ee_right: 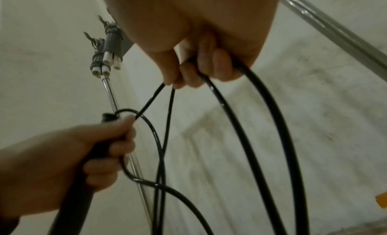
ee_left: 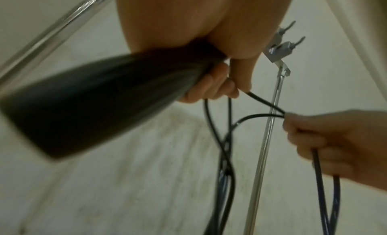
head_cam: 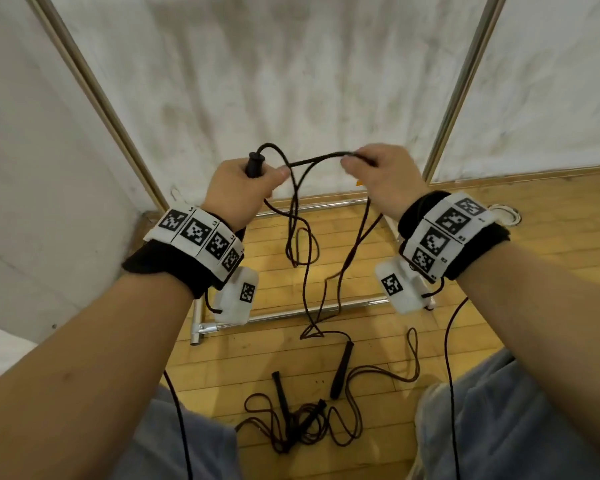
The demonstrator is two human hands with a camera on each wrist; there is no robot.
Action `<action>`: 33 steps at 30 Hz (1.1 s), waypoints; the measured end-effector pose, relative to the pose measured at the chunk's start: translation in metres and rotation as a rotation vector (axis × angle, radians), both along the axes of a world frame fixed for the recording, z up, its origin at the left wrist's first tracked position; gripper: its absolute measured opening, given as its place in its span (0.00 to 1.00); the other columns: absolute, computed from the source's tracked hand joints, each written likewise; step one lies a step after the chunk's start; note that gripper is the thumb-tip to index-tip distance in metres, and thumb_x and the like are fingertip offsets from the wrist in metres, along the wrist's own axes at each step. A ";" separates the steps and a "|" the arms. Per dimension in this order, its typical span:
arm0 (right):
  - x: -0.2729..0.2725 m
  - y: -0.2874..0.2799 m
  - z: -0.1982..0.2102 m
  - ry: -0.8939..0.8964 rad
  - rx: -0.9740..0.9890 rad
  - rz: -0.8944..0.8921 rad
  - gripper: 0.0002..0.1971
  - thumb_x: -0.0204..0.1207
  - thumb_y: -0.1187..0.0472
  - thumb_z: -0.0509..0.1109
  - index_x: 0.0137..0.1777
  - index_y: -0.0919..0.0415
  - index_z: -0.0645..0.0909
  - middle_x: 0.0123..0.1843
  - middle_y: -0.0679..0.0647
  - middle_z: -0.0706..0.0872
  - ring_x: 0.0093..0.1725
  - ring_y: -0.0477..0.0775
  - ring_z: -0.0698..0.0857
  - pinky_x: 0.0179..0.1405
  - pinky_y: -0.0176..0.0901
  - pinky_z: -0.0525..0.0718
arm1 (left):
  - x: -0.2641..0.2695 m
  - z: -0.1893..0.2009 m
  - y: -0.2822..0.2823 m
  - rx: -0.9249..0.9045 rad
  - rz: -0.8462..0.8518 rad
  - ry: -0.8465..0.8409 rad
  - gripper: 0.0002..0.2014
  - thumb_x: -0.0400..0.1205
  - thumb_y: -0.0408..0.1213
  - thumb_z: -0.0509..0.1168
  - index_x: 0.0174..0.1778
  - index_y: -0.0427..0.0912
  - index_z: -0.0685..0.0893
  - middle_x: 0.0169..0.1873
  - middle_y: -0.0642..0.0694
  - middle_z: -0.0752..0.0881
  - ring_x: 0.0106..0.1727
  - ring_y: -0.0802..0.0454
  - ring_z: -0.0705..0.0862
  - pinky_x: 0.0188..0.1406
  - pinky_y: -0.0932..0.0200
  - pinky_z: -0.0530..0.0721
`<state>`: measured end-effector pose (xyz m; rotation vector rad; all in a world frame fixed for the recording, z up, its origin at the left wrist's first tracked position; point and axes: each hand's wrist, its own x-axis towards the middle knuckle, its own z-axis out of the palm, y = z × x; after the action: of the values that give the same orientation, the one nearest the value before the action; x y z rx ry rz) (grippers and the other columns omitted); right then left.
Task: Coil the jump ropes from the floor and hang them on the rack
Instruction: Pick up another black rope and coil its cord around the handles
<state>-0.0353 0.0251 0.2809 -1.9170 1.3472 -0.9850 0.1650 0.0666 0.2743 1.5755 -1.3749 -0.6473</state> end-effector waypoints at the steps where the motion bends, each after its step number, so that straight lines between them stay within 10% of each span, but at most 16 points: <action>1: -0.001 -0.002 0.003 -0.051 -0.059 -0.062 0.11 0.80 0.52 0.65 0.38 0.55 0.82 0.27 0.43 0.75 0.27 0.41 0.72 0.30 0.36 0.69 | 0.001 -0.003 -0.001 0.042 -0.034 -0.059 0.15 0.78 0.47 0.70 0.29 0.43 0.83 0.15 0.58 0.76 0.18 0.65 0.72 0.23 0.71 0.71; 7: -0.016 -0.018 0.020 -0.264 -0.268 -0.327 0.06 0.79 0.54 0.65 0.43 0.52 0.81 0.31 0.39 0.76 0.30 0.34 0.74 0.31 0.24 0.70 | 0.005 -0.026 -0.003 0.258 -0.217 -0.183 0.15 0.80 0.45 0.68 0.29 0.43 0.83 0.15 0.59 0.79 0.17 0.62 0.71 0.18 0.69 0.70; 11: -0.025 -0.029 0.022 -0.310 -0.311 -0.395 0.10 0.78 0.54 0.64 0.44 0.58 0.84 0.33 0.44 0.77 0.33 0.41 0.74 0.37 0.33 0.74 | 0.011 -0.037 -0.003 0.296 -0.166 -0.340 0.12 0.82 0.45 0.66 0.34 0.46 0.85 0.28 0.56 0.88 0.28 0.61 0.83 0.29 0.65 0.79; 16: -0.029 -0.036 0.010 -0.139 -0.185 -0.355 0.08 0.79 0.55 0.65 0.41 0.56 0.82 0.31 0.44 0.79 0.31 0.41 0.76 0.27 0.23 0.68 | 0.012 -0.026 -0.001 0.188 -0.088 -0.104 0.10 0.82 0.44 0.66 0.38 0.44 0.84 0.28 0.52 0.90 0.24 0.60 0.84 0.21 0.69 0.77; 18: -0.028 -0.037 0.004 0.057 -0.029 -0.288 0.12 0.80 0.58 0.64 0.59 0.61 0.82 0.51 0.55 0.86 0.46 0.52 0.84 0.38 0.29 0.74 | 0.006 -0.016 0.000 0.147 -0.128 0.061 0.11 0.84 0.42 0.64 0.38 0.40 0.83 0.26 0.49 0.89 0.22 0.58 0.83 0.17 0.69 0.75; 22: -0.016 -0.025 -0.006 0.481 0.239 -0.065 0.29 0.78 0.60 0.65 0.79 0.59 0.63 0.79 0.58 0.66 0.65 0.57 0.77 0.52 0.40 0.75 | -0.005 -0.001 0.000 0.124 -0.161 0.357 0.13 0.85 0.40 0.61 0.38 0.38 0.82 0.26 0.45 0.89 0.22 0.55 0.83 0.17 0.68 0.74; 27: 0.014 0.017 -0.019 0.374 0.448 0.499 0.15 0.74 0.48 0.69 0.61 0.46 0.81 0.60 0.45 0.85 0.60 0.47 0.81 0.59 0.46 0.79 | -0.010 0.007 0.001 0.109 -0.176 0.484 0.12 0.86 0.41 0.61 0.41 0.37 0.81 0.28 0.45 0.89 0.23 0.55 0.84 0.19 0.68 0.75; 33: 0.034 0.039 -0.040 0.048 0.437 0.399 0.08 0.81 0.58 0.64 0.43 0.58 0.82 0.39 0.49 0.87 0.39 0.49 0.88 0.39 0.41 0.86 | -0.001 0.012 0.001 0.072 -0.121 0.555 0.14 0.85 0.46 0.61 0.45 0.38 0.82 0.31 0.46 0.89 0.24 0.55 0.82 0.19 0.67 0.74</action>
<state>-0.0008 0.0642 0.2411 -1.7753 1.0391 -0.4112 0.1640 0.0677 0.2858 1.2393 -1.0366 -1.1207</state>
